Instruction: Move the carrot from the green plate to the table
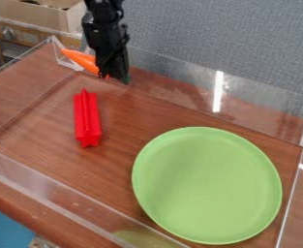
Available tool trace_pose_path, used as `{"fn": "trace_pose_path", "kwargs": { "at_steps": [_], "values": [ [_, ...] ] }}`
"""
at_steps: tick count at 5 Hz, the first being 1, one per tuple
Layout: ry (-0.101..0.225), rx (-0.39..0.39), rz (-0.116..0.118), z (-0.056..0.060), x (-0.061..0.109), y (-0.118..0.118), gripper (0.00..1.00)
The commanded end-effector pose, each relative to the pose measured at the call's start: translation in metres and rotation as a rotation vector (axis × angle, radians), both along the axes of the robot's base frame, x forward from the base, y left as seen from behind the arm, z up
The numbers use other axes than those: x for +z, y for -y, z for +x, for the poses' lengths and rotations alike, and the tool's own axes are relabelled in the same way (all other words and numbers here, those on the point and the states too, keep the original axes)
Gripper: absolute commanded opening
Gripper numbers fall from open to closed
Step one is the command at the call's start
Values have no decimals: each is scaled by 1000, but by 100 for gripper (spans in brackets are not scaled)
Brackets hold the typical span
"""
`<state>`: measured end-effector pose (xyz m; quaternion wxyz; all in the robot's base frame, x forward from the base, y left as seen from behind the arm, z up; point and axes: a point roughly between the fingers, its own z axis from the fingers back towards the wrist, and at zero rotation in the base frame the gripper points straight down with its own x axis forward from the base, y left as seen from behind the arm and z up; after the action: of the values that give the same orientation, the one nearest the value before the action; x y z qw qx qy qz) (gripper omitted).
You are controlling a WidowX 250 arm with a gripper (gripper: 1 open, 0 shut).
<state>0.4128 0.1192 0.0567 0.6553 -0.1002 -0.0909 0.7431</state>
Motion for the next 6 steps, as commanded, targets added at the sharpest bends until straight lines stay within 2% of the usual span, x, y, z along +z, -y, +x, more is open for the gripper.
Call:
{"fn": "trace_pose_path", "kwargs": {
  "at_steps": [1,2,3,5,6],
  "values": [
    [87,-52,-15,-4,50,13,0],
    [98,-115,-51,-12,74,25,0],
    [96,-181,-64,-37,81,46,0],
    [65,-367,-65,-96,68,88,0],
    [51,-464,-62,-116,49,100,0]
  ]
}}
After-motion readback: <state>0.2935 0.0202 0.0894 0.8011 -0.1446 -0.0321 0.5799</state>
